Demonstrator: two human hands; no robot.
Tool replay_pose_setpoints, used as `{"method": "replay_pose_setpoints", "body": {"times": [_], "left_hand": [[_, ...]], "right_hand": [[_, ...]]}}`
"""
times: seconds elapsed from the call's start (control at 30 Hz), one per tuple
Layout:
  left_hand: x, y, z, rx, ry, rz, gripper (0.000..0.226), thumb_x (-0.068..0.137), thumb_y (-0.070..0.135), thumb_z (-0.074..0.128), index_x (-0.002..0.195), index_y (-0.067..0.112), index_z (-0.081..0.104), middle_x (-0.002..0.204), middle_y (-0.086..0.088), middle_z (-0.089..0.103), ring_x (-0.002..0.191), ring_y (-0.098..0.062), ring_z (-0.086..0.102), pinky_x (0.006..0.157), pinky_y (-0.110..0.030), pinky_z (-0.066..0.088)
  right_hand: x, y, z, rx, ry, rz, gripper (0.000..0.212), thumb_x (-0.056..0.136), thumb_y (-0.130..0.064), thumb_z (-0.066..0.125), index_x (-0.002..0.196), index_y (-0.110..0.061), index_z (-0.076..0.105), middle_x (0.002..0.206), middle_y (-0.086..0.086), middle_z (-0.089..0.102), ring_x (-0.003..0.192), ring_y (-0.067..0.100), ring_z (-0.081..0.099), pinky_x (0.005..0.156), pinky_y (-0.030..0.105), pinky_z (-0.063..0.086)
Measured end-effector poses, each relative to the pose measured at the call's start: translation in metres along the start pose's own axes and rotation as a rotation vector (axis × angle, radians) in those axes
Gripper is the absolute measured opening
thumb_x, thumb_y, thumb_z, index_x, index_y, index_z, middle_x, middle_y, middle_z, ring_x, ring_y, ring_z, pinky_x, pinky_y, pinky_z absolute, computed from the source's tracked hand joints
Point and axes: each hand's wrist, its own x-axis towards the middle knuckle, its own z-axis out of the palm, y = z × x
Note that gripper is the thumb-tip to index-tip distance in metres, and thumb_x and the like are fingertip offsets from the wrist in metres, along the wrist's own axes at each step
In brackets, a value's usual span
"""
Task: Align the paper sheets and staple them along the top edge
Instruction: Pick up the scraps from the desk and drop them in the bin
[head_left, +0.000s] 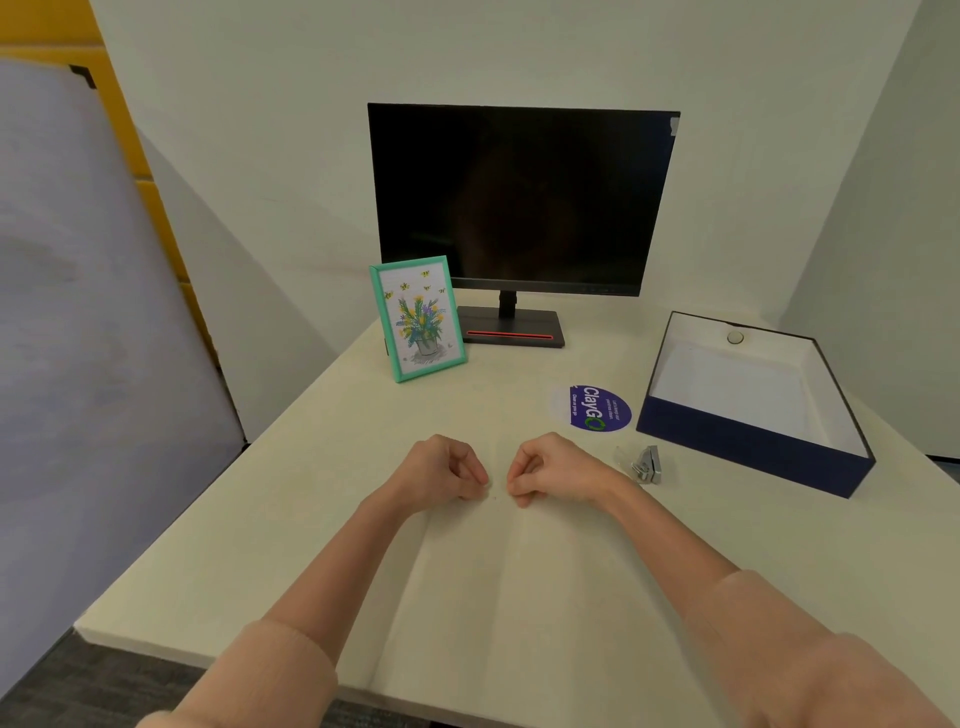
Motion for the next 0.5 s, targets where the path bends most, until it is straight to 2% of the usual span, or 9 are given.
{"method": "replay_pose_setpoints", "body": {"times": [0.13, 0.23, 0.27, 0.37, 0.5], "left_hand": [[-0.002, 0.006, 0.001, 0.059, -0.003, 0.035, 0.010, 0.071, 0.009, 0.077, 0.080, 0.013, 0.076, 0.062, 0.005, 0.065, 0.057, -0.004, 0.058, 0.063, -0.010, 0.047], [-0.002, 0.011, 0.004, 0.137, 0.003, 0.064, 0.012, 0.072, 0.010, 0.076, 0.084, 0.013, 0.077, 0.062, 0.009, 0.064, 0.058, 0.000, 0.058, 0.060, -0.004, 0.045], [-0.002, 0.013, 0.005, 0.169, -0.001, 0.073, 0.013, 0.073, 0.010, 0.075, 0.085, 0.013, 0.077, 0.064, 0.008, 0.065, 0.060, -0.001, 0.059, 0.061, -0.004, 0.045], [0.000, 0.019, 0.008, 0.245, -0.013, 0.086, 0.016, 0.073, 0.008, 0.072, 0.087, 0.014, 0.077, 0.076, 0.000, 0.072, 0.071, -0.007, 0.063, 0.070, -0.015, 0.050], [0.001, 0.026, 0.011, 0.366, -0.001, 0.094, 0.016, 0.074, 0.008, 0.070, 0.087, 0.013, 0.077, 0.087, -0.005, 0.075, 0.074, -0.010, 0.062, 0.069, -0.018, 0.046]], "right_hand": [[-0.002, -0.004, 0.001, -0.029, 0.014, 0.014, 0.012, 0.074, -0.002, 0.067, 0.082, -0.011, 0.064, 0.070, 0.011, 0.070, 0.063, 0.016, 0.066, 0.076, 0.035, 0.055], [-0.003, -0.009, 0.003, -0.103, -0.017, 0.024, 0.015, 0.076, -0.001, 0.064, 0.088, -0.009, 0.068, 0.067, 0.008, 0.069, 0.062, 0.015, 0.065, 0.079, 0.036, 0.056], [-0.004, -0.011, 0.003, -0.131, -0.031, 0.026, 0.016, 0.077, 0.000, 0.063, 0.089, -0.007, 0.069, 0.067, 0.009, 0.069, 0.062, 0.014, 0.064, 0.079, 0.035, 0.057], [-0.005, -0.018, 0.004, -0.192, -0.050, 0.031, 0.018, 0.077, 0.001, 0.062, 0.092, -0.003, 0.071, 0.072, 0.013, 0.069, 0.063, 0.017, 0.064, 0.078, 0.034, 0.056], [-0.006, -0.022, 0.005, -0.215, -0.038, 0.054, 0.020, 0.076, 0.000, 0.062, 0.093, -0.002, 0.072, 0.074, 0.014, 0.069, 0.064, 0.018, 0.063, 0.073, 0.030, 0.056]]}}
